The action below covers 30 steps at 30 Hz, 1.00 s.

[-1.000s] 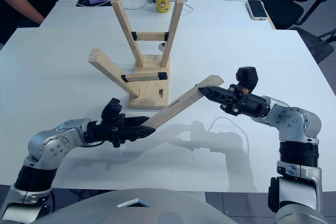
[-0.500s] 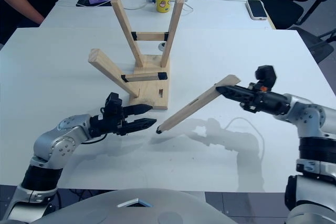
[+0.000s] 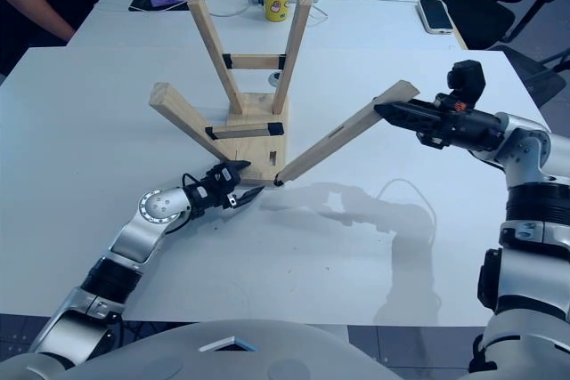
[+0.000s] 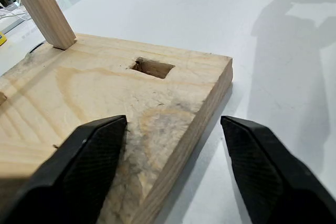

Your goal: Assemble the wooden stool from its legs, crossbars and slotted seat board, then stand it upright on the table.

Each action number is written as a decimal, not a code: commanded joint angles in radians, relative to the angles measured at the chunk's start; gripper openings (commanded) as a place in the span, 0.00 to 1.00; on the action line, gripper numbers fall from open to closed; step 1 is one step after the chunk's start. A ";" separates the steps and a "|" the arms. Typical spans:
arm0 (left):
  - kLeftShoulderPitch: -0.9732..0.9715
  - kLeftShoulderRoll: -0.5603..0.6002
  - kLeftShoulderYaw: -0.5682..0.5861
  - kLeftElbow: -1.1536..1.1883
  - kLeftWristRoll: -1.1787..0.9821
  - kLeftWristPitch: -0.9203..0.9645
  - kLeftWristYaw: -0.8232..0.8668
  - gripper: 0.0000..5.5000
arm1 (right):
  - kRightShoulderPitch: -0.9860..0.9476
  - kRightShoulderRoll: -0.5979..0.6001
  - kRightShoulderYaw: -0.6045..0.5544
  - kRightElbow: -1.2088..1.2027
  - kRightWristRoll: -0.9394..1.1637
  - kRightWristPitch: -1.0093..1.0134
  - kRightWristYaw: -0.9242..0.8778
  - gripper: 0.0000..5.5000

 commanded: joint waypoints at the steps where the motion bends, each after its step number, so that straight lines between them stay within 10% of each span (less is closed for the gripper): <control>1: -0.023 0.003 -0.043 0.063 0.048 0.033 -0.035 0.61 | -0.065 0.066 0.012 0.011 -0.058 -0.114 -0.047 0.38; 17: 0.087 0.063 -0.103 -0.057 0.066 0.121 -0.101 0.61 | -0.252 0.124 0.169 0.177 -0.327 -0.419 0.021 0.38; 30: 0.132 0.038 -0.100 -0.166 0.059 0.233 -0.045 0.61 | 0.074 0.068 0.257 -0.393 -0.339 -0.334 -0.084 0.38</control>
